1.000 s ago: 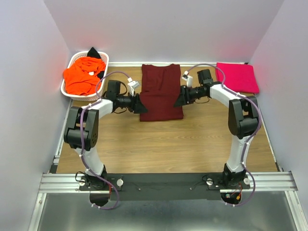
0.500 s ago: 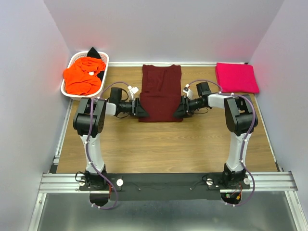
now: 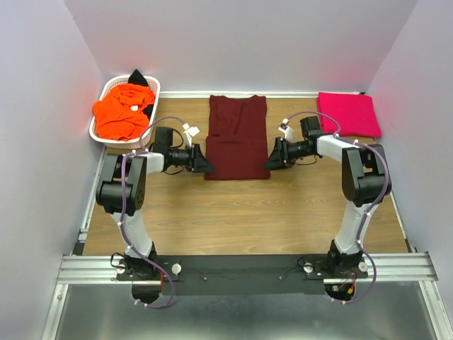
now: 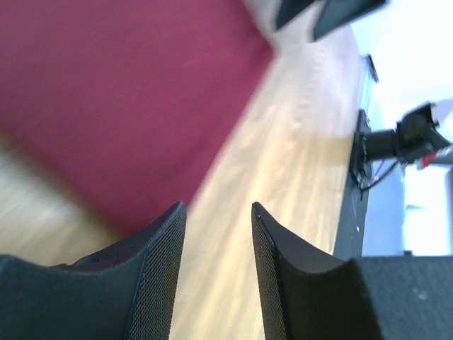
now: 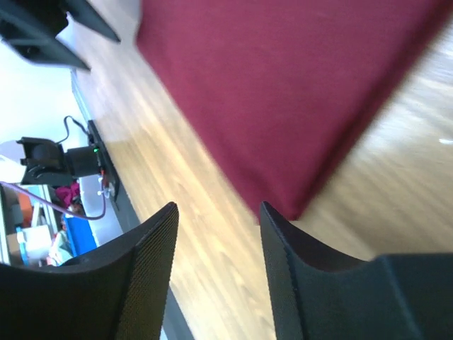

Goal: Fold and stack the t-shirts
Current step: Fold the tshirt

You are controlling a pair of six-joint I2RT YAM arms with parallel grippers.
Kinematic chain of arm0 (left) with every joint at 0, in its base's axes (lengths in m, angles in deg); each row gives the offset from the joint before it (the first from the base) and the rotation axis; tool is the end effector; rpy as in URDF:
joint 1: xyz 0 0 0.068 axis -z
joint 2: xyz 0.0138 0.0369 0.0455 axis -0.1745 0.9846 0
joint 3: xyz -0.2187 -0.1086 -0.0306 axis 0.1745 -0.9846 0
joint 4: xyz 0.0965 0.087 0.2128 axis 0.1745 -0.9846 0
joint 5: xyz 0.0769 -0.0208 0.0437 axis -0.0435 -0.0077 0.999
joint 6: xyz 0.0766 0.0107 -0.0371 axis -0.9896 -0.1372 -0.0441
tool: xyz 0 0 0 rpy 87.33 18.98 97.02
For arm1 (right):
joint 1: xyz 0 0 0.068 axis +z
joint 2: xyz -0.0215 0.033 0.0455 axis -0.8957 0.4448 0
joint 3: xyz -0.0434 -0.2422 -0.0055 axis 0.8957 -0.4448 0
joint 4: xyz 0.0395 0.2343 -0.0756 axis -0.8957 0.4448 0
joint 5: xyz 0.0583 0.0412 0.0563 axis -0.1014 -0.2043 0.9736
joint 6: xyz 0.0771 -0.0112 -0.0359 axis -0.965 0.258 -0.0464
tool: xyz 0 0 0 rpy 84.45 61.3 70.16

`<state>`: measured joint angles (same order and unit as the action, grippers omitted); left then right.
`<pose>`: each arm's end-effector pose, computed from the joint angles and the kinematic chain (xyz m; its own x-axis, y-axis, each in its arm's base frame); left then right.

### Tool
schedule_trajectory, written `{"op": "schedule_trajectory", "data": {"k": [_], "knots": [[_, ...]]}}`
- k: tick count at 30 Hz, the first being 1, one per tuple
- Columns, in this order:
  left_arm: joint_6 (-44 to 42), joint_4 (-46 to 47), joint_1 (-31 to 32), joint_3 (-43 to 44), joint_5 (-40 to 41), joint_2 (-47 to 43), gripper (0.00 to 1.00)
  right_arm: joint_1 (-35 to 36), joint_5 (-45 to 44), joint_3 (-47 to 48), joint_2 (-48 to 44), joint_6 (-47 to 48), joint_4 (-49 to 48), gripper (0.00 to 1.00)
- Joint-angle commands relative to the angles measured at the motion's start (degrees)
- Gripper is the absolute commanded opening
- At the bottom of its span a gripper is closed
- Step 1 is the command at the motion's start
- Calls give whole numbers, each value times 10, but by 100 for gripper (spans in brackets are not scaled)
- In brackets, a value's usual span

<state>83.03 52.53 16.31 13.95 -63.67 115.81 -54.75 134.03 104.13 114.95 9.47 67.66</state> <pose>0.3423 -0.1069 0.1097 -0.8482 0.0065 -0.5296 0.4984 0.3481 -0.7940 0.3585 0.1191 0.1072 -0.9386 -0.0844 -0.3344 -0.3285 0.5148 0.7919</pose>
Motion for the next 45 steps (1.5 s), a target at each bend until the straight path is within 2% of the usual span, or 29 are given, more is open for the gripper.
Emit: {"op": "schedule_trajectory", "data": {"k": [1, 5, 6, 11, 15, 21, 27, 29, 30, 32, 35, 36, 38, 39, 40, 41, 43, 44, 45], "knots": [[-11, 17, 67, 6, 9, -62, 49, 38, 15, 11, -42, -22, 7, 55], [68, 111, 109, -5, 10, -52, 44, 92, 23, 3, -18, -115, -66, 50], [86, 119, 113, -3, 10, -43, 40, 96, 23, 4, -4, -129, -71, 49], [115, 153, 121, 10, 19, 27, 31, 108, -1, -9, 38, -170, -128, 38], [127, 165, 110, 6, 22, 89, 25, 108, -20, -11, 72, -167, -135, 31], [133, 171, 70, -13, 28, 122, 24, 88, -23, -42, 103, -167, -133, 30], [116, 174, 30, -60, -7, 113, 23, 51, 16, -92, 96, -160, -131, 30], [105, 169, 25, -77, -32, 92, 23, 47, 51, -102, 78, -148, -119, 34], [81, 144, 25, -86, -47, 63, 24, 47, 74, -103, 40, -135, -105, 41], [42, 102, 26, -84, -61, 25, 26, 49, 94, -100, -2, -142, -103, 52], [-22, 13, 29, -40, -74, -47, 36, 46, 114, -38, -59, -166, -102, 65], [-22, 3, 29, -29, -77, -60, 44, 45, 117, -22, -62, -179, -102, 67], [0, -3, 31, 0, -74, -76, 53, 46, 110, 11, -54, -188, -103, 85], [7, -3, 34, 35, -70, -75, 68, 46, 106, 26, -46, -190, -104, 95], [14, 3, 44, 54, -65, -65, 75, 47, 91, 58, -36, -189, -106, 100], [24, 12, 48, 72, -55, -57, 79, 47, 82, 74, -10, -189, -106, 100], [102, 64, 55, 107, -48, -41, 91, 47, 78, 130, 19, -203, -116, 100], [136, 142, 61, 111, -41, -21, 94, 48, 74, 148, 37, -208, -120, 100], [196, 175, 65, 127, -37, -8, 94, 48, 71, 168, 65, -215, -131, 100]]}}
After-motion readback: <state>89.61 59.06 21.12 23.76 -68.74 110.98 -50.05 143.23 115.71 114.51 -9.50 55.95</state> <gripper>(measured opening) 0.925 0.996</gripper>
